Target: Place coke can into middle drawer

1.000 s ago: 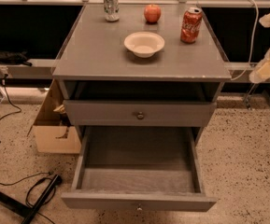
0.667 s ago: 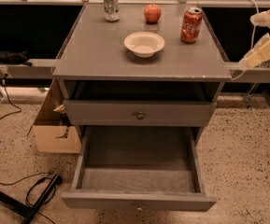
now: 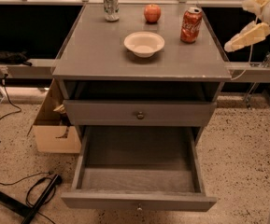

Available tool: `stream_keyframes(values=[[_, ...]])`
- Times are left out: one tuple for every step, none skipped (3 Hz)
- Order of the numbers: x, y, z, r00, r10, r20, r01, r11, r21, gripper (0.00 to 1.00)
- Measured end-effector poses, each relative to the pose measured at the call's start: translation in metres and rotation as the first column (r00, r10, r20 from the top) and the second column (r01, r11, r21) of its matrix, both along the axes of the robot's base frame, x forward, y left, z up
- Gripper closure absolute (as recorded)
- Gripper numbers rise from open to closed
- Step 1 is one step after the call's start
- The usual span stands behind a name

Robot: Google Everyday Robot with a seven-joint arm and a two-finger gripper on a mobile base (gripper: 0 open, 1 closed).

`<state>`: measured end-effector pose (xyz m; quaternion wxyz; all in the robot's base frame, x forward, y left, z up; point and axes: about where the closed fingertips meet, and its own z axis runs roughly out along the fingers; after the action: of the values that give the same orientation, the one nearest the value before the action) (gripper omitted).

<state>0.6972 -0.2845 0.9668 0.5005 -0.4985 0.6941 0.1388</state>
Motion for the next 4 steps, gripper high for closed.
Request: stream_keyframes(values=[[0.004, -0.002, 0.008, 0.9996, -0.009, 0.025, 0.008, 1.0, 0.006, 0.0], [0.014, -0.003, 0.006, 0.9989, -0.027, 0.039, 0.026, 0.999, 0.033, 0.0], [0.05, -0.009, -0.006, 0.9927, -0.108, 0.054, 0.098, 0.981, 0.17, 0.0], [0.115, -0.01, -0.015, 0.9681, -0.236, 0.086, 0.196, 0.924, 0.33, 0.0]])
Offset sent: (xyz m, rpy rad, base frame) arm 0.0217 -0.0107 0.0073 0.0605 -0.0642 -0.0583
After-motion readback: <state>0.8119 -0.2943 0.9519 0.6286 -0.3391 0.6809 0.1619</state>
